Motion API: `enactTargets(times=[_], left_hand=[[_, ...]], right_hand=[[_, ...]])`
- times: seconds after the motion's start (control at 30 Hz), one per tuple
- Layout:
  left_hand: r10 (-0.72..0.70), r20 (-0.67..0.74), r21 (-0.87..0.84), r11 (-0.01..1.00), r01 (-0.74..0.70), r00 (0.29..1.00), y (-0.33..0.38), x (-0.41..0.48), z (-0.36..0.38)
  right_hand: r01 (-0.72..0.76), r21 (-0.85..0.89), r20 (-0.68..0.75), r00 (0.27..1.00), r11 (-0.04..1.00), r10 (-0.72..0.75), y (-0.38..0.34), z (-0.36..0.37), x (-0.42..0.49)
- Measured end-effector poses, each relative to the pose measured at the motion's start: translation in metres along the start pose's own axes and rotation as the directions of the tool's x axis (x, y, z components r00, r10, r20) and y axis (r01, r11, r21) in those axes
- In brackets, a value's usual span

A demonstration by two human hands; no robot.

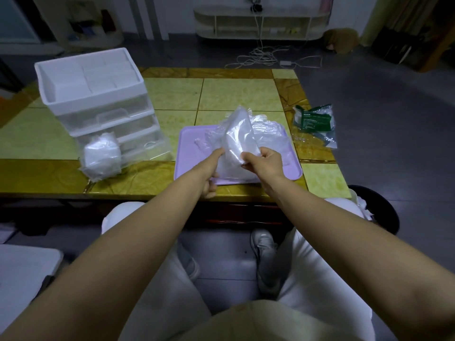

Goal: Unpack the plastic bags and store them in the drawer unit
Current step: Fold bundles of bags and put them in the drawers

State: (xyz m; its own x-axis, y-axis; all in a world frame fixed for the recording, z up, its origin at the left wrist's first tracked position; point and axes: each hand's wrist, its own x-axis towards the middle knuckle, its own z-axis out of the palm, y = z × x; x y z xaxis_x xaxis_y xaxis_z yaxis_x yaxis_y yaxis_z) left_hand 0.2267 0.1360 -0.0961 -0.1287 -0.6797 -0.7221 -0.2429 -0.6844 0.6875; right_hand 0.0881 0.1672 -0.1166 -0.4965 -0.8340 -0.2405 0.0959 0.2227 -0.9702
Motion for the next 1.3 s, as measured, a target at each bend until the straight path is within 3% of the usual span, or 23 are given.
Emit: enactTargets(times=[0.07,0.13,0.33,0.47,0.57,0.63,0.7,0.73,0.8,0.87,0.9,1.07,1.2,1.3], left_hand=[[-0.038,0.152,-0.100,0.994,0.053,0.988,-0.002,-0.003,0.000],[0.025,0.200,-0.227,0.974,0.021,0.980,-0.002,-0.004,0.006],[0.162,-0.006,-0.389,0.909,-0.151,0.987,-0.006,0.001,0.020],[0.218,-0.111,-0.323,0.915,-0.243,0.970,-0.010,0.006,0.017],[0.302,-0.202,-0.141,0.932,-0.333,0.932,-0.012,0.012,0.010],[0.352,-0.211,-0.070,0.925,-0.373,0.912,-0.016,0.019,0.001],[0.407,-0.178,0.035,0.913,-0.407,0.896,-0.019,0.021,-0.009],[0.430,-0.135,0.087,0.903,-0.422,0.893,-0.022,0.023,-0.013],[0.463,-0.003,0.180,0.872,-0.455,0.886,-0.024,0.021,-0.019],[0.504,0.111,0.210,0.830,-0.516,0.856,-0.025,0.015,-0.021],[0.525,0.145,0.205,0.813,-0.544,0.839,-0.024,0.012,-0.022],[0.605,0.171,0.124,0.770,-0.626,0.778,-0.025,0.010,-0.025],[0.597,0.131,0.084,0.789,-0.609,0.791,-0.023,0.011,-0.022],[0.587,0.102,0.111,0.796,-0.596,0.803,-0.023,0.019,-0.023]], right_hand=[[0.007,-0.023,-0.007,1.000,1.000,-0.008,0.003,0.001,-0.003],[0.023,-0.069,0.033,0.999,0.997,-0.021,0.007,0.001,-0.007],[0.055,-0.098,0.152,0.988,0.994,-0.039,0.012,0.003,-0.021],[0.016,-0.107,0.269,0.963,0.994,0.014,0.012,0.003,-0.029],[0.027,-0.149,0.210,0.978,0.988,0.004,0.012,0.002,-0.030],[0.225,-0.245,0.147,0.970,0.943,-0.193,0.012,-0.004,-0.027],[0.496,-0.331,0.227,0.868,0.803,-0.443,0.009,-0.012,-0.026],[0.581,-0.370,0.306,0.813,0.725,-0.495,0.007,-0.015,-0.025],[0.640,-0.450,0.459,0.764,0.623,-0.453,0.001,-0.016,-0.025],[0.609,-0.530,0.540,0.779,0.591,-0.319,-0.001,-0.015,-0.024],[0.566,-0.541,0.554,0.796,0.621,-0.243,0.001,-0.016,-0.022],[0.170,-0.239,0.542,0.840,0.956,-0.014,0.013,-0.012,-0.016],[0.013,-0.057,0.518,0.855,0.998,0.018,0.018,-0.005,-0.012],[0.007,-0.075,0.461,0.887,0.997,0.028,0.016,-0.002,-0.011]])
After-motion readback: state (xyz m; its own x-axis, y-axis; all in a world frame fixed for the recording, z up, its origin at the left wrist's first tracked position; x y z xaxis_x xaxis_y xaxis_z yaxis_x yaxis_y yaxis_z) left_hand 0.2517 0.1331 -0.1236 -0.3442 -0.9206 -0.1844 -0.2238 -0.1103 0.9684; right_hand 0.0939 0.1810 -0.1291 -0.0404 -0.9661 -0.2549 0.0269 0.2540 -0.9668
